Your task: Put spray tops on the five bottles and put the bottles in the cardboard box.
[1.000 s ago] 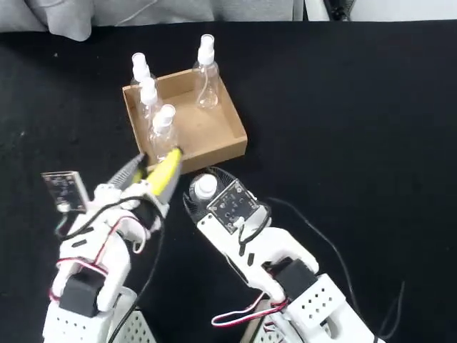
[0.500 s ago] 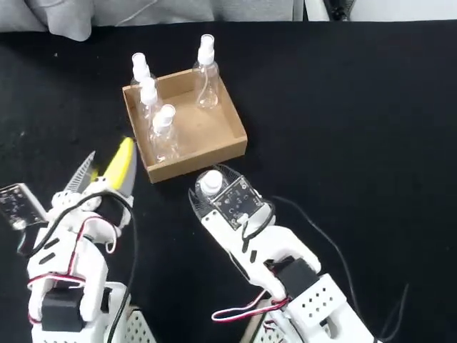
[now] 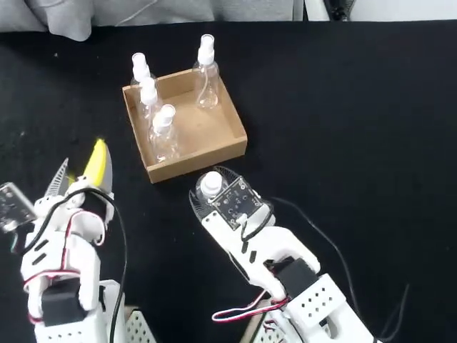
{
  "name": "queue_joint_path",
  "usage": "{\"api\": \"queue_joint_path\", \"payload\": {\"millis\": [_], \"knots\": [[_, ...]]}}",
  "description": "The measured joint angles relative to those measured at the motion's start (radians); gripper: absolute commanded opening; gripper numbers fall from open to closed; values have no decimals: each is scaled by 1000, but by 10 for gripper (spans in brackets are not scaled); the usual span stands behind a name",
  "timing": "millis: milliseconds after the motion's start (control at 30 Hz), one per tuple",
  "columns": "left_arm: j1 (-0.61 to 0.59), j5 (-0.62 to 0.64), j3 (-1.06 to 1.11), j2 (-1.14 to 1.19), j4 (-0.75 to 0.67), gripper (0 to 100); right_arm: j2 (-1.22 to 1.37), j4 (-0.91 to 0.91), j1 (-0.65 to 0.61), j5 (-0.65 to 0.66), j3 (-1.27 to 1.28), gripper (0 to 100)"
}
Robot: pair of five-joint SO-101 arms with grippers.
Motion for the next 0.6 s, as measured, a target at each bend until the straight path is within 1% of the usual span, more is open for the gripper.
{"api": "queue_joint_path", "payload": {"millis": [133,600], "knots": [[0,-17,74,8,0,227,0,0,0,0,0,99],[0,-18,305,9,0,227,0,0,0,0,0,99]]}}
